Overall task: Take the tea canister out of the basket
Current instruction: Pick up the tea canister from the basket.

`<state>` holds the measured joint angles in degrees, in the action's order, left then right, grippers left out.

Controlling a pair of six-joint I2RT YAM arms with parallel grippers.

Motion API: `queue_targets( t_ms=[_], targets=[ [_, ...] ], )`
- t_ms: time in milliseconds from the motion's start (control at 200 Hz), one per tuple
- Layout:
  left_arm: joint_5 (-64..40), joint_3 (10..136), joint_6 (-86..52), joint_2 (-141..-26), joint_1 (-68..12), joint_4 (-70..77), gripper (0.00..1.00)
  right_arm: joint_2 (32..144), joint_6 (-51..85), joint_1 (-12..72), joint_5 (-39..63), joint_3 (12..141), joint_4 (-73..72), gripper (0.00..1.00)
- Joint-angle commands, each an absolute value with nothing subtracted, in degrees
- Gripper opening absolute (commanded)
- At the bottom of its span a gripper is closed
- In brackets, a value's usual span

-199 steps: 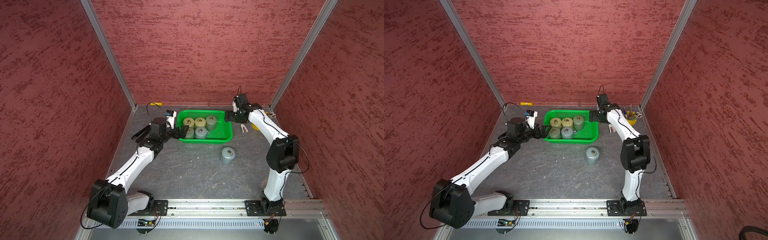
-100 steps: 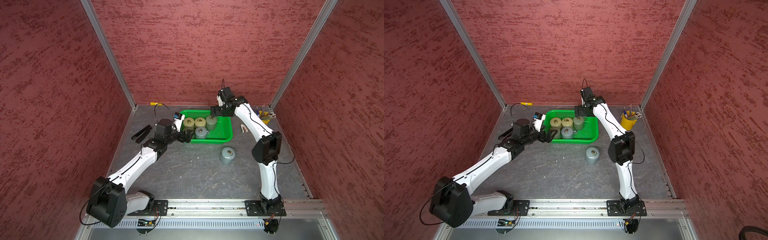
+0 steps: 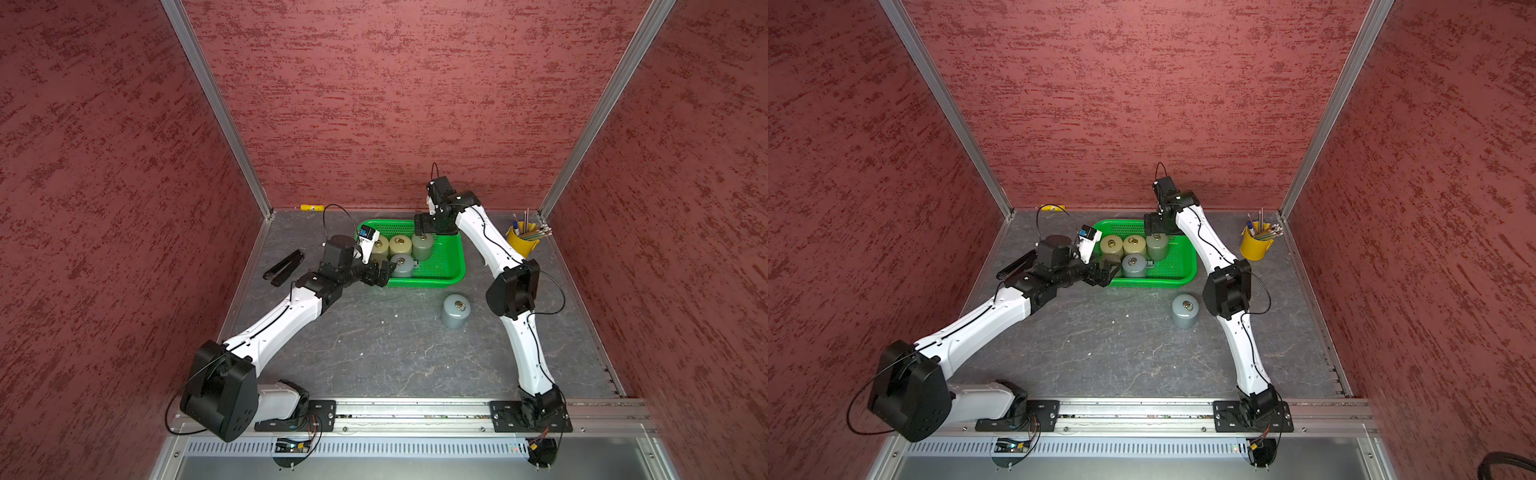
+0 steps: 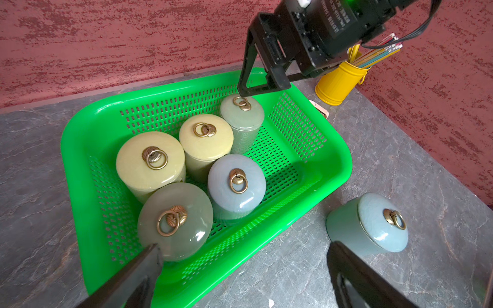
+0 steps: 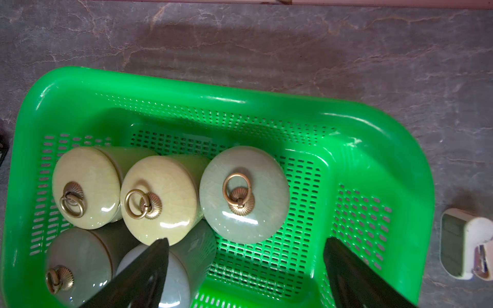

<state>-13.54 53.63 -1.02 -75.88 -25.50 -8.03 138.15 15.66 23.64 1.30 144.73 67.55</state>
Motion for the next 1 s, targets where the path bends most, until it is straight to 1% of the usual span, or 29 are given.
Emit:
queue_targets(
  t_ms=[0,601,811,997],
  targets=[
    [-12.45,55.37,0.43,-76.59,-26.09,-8.50,1.00,140.72,16.57,24.03,2.03,146.44,67.99,0.94],
    [-11.44,55.46,0.80,-78.39,-26.98,-8.42,1.00,147.43,17.14,24.05,2.02,149.59,65.22,0.94],
    [-10.98,55.46,0.95,-78.66,-27.07,-8.69,1.00,147.75,16.70,23.91,-1.18,149.48,67.67,0.92],
    [-10.73,55.35,0.92,-78.62,-27.05,-8.64,1.00,145.89,16.44,23.22,-4.15,145.71,68.30,0.90]
  ],
)
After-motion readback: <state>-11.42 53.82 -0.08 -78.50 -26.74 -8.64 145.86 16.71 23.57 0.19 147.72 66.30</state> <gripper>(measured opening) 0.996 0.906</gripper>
